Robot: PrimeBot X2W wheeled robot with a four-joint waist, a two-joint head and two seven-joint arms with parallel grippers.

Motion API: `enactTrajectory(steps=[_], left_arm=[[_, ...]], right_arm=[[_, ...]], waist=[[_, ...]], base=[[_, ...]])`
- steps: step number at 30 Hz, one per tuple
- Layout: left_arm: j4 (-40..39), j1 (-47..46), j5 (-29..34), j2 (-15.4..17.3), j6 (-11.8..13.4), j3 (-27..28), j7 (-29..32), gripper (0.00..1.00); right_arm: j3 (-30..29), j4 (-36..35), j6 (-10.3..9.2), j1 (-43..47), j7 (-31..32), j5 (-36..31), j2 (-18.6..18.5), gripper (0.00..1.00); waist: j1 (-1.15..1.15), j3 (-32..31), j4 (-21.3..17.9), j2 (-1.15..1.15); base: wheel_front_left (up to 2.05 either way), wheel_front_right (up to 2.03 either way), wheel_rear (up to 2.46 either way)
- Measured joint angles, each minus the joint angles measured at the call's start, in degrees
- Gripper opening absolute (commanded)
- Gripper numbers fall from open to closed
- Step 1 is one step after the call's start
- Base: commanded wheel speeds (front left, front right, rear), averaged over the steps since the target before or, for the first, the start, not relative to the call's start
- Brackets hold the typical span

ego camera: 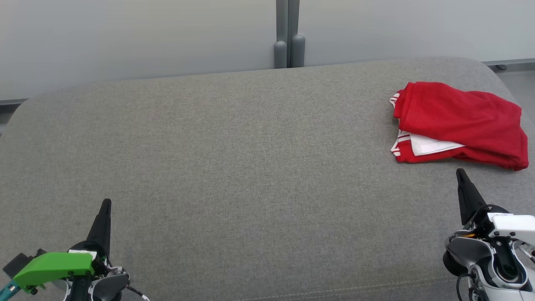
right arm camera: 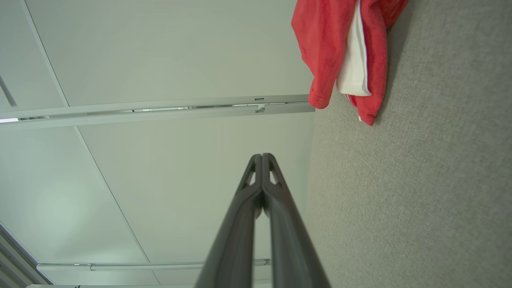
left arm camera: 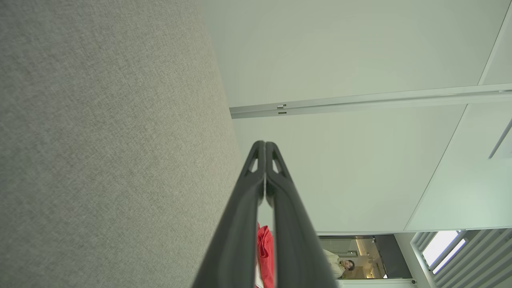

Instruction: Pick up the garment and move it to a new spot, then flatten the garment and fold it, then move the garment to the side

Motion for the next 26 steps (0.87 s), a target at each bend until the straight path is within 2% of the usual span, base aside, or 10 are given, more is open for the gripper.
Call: enactTrajectory(steps=[26], left_arm=[[-0.1, 0.0, 0.0, 0.0, 0.0, 0.0, 0.2, 0.0]], right_arm=[[0.0, -0.1, 0.0, 0.0, 0.0, 0.1, 0.0, 0.0]], waist=[[0.0, 0.0, 0.0, 0.0]], base=[[0.0, 0.0, 0.0]])
